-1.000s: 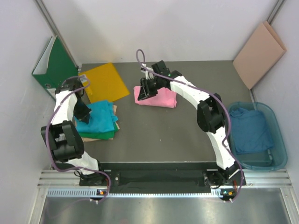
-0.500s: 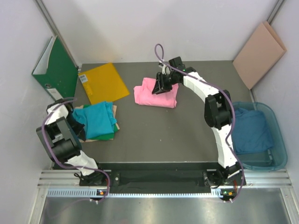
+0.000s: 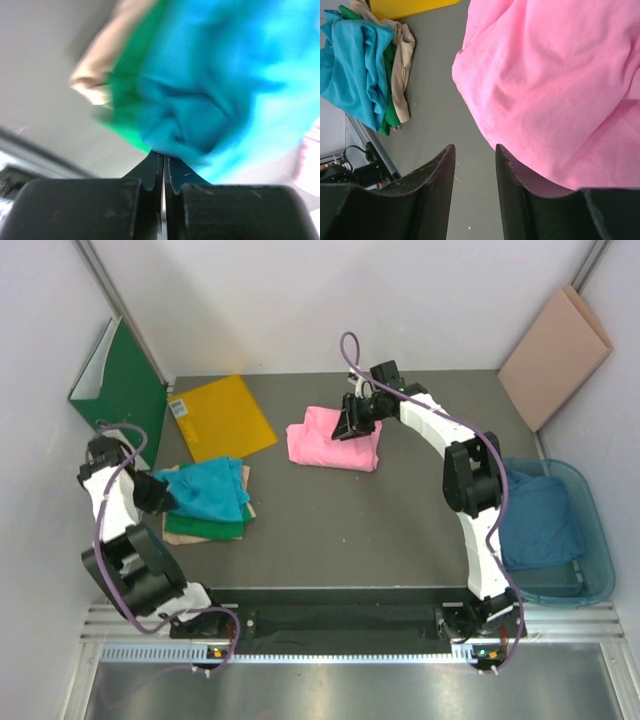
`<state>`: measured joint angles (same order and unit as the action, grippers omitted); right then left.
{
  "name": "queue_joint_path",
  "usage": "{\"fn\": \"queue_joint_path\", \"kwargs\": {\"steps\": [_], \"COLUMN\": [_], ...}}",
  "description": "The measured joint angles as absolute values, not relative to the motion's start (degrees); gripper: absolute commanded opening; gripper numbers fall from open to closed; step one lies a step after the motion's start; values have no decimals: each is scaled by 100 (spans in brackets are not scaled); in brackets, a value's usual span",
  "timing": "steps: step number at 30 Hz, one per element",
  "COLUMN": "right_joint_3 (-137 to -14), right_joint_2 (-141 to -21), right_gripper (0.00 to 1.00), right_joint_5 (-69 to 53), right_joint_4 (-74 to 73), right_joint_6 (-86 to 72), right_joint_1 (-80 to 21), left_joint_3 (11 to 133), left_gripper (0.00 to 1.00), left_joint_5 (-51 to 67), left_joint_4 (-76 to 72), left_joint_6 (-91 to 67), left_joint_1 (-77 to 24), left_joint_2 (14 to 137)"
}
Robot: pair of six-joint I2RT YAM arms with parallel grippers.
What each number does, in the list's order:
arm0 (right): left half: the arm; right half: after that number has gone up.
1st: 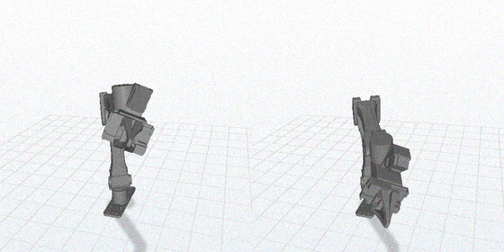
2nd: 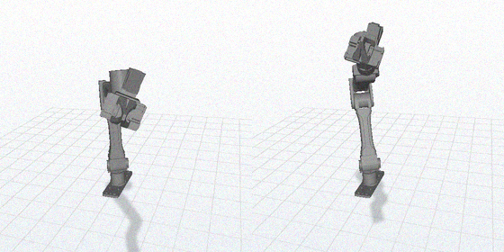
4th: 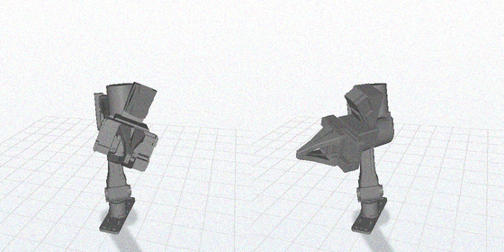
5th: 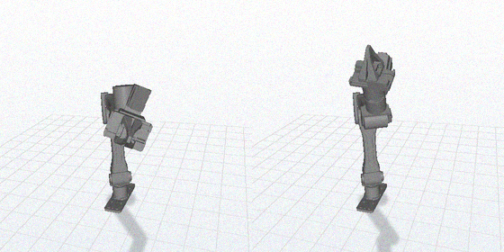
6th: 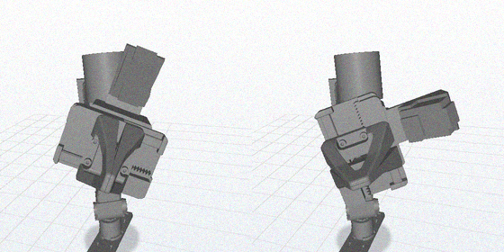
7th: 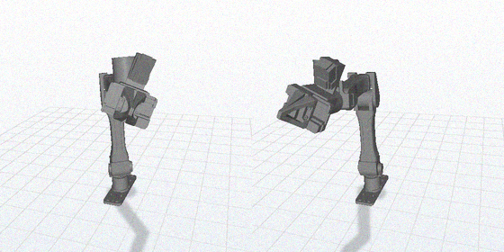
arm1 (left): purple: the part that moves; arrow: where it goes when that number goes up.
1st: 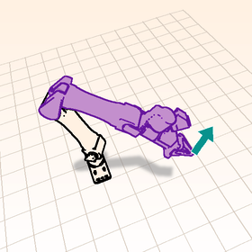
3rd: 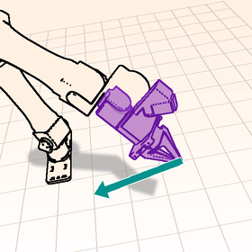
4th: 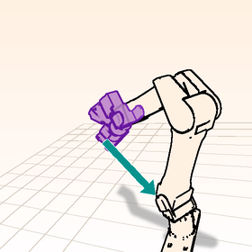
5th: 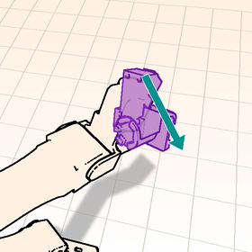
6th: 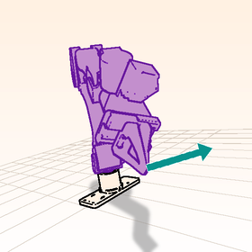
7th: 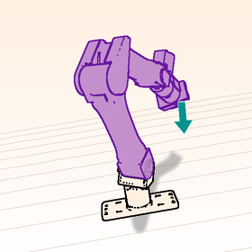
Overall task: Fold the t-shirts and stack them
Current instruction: Put the neatly folded tshirt into the corner of the board with the left arm
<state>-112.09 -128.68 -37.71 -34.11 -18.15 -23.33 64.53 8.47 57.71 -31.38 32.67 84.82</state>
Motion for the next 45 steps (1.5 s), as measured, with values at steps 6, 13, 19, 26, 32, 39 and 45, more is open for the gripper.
{"fn": "queue_joint_path", "kwargs": {"steps": [6, 13, 19, 26, 32, 39, 45], "right_joint_3": [-11216, -11225, -11229, -11229, -11227, -11227, -11227], "right_joint_2": [-12868, -12868, -12868, -12868, -12868, -12868, -12868], "right_gripper": [39, 39, 40, 40, 40, 40, 48], "right_joint_5": [-3780, -3778, -3778, -3778, -3778, -3785, -3785], "right_joint_4": [-3409, -3413, -3413, -3415, -3417, -3420, -3424], "right_joint_6": [-1822, -1822, -1822, -1820, -1817, -1817, -1815], "right_joint_1": [-2333, -2333, -2333, -2318, -2307, -2294, -2244], "left_joint_3": [6928, 6930, 6534, 6169, 6292, 6386, 6333], "left_gripper": [0, 0, 0, 0, 0, 0, 0], "left_joint_5": [1197, 1319, 1402, 1284, 888, 268, 414], "left_joint_4": [5546, 5415, 5129, 4834, 4834, 4954, 4851], "left_joint_6": [-3140, -3140, -3142, -3192, -3186, -3286, -3264], "left_joint_1": [3116, 2993, 2989, 2991, 3046, 3186, 3186], "left_joint_2": [7522, 7714, 8136, 8947, 9052, 9041, 8729]}}
